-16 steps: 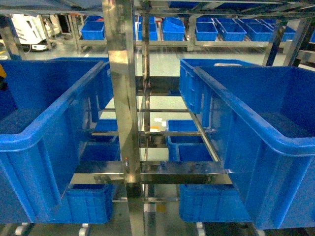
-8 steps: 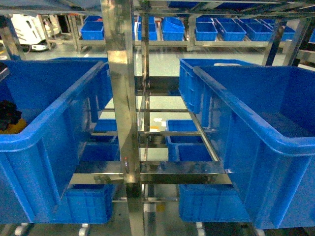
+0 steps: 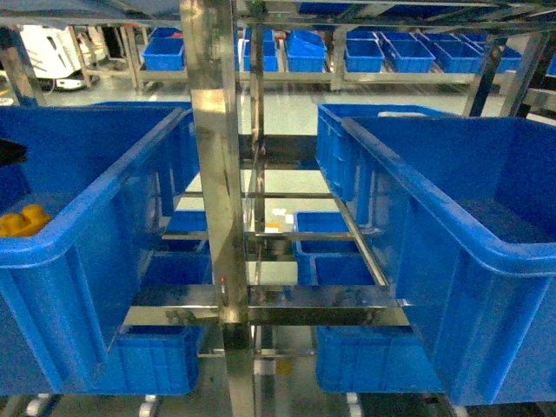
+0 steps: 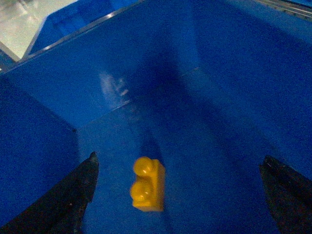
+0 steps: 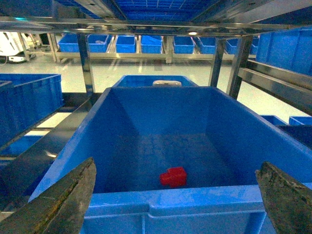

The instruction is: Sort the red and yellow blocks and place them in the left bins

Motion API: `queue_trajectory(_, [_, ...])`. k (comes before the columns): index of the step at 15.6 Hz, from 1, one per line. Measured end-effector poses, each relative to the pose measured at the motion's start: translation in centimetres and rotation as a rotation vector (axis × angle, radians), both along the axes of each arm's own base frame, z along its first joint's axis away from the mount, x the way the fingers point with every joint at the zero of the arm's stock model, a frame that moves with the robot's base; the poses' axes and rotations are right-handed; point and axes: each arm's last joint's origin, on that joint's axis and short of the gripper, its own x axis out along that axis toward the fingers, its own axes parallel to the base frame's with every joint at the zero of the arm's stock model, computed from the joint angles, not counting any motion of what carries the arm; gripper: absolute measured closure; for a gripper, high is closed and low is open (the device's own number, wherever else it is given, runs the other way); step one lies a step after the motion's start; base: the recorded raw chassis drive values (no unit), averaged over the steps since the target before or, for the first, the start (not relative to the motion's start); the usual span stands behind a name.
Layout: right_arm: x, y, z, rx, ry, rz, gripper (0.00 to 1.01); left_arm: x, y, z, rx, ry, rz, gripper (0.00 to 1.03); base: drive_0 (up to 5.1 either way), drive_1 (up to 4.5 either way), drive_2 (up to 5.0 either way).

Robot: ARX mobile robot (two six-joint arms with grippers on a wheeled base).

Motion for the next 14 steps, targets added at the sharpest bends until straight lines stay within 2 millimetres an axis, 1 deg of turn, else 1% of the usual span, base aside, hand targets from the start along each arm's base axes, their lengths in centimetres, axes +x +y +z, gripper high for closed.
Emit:
queue_trajectory(2, [0.0, 0.0, 0.0, 0.000, 0.000, 0.000, 0.03, -2.9, -2.7, 1.2, 0.012, -0.017, -0.066, 0.05, 0.0, 0.00, 0.0])
queue_trajectory(3, [0.0, 0.0, 0.0, 0.000, 0.000, 0.000, 0.03, -4.1, -3.4, 1.9, 0.002, -0.026, -0.093, 0.05, 0.0, 0.00, 0.0])
queue_trajectory(4, [0.0, 0.0, 0.0, 0.000, 0.000, 0.000, 0.03, -5.7, -3.6, 2.7, -0.011, -0.042, -0.094, 0.05, 0.0, 0.00, 0.0])
queue_trajectory(5, [0.0, 0.0, 0.0, 0.000, 0.000, 0.000, 0.03, -7.3, -3.2, 3.3, -0.030, -0.042, -0.074, 0.05, 0.0, 0.00, 0.0])
queue_trajectory(7, [0.0, 0.0, 0.0, 0.000, 0.000, 0.000, 0.03, -10.2, -2.7, 4.0, -0.077, -0.038, -0.031, 0.05, 0.0, 0.00, 0.0])
queue_trajectory(10, [0.0, 0.0, 0.0, 0.000, 0.000, 0.000, 0.03, -13.9, -3.4, 4.6, -0.137, -0.037, -0.043, 0.05, 0.0, 0.00, 0.0])
queue_trajectory(11, [0.0, 0.0, 0.0, 0.000, 0.000, 0.000, 0.03, -14.8, -3.8, 5.0, -0.139, -0.076, -0.052, 0.05, 0.0, 0.00, 0.0])
queue_trajectory(12, [0.0, 0.0, 0.0, 0.000, 0.000, 0.000, 0.03, -15.1, -4.6, 5.6, -0.130, -0.162, -0.069, 0.05, 0.0, 0.00, 0.0])
queue_trajectory(13, [0.0, 0.0, 0.0, 0.000, 0.000, 0.000, 0.03, -14.9, -5.5, 5.9, -0.125, -0.212, -0.096, 0.05, 0.0, 0.00, 0.0])
queue_trajectory(14, [0.0, 0.0, 0.0, 0.000, 0.000, 0.000, 0.03, -14.9, -5.7, 5.6, -0.135, -0.204, -0.106, 0.05, 0.0, 0.00, 0.0])
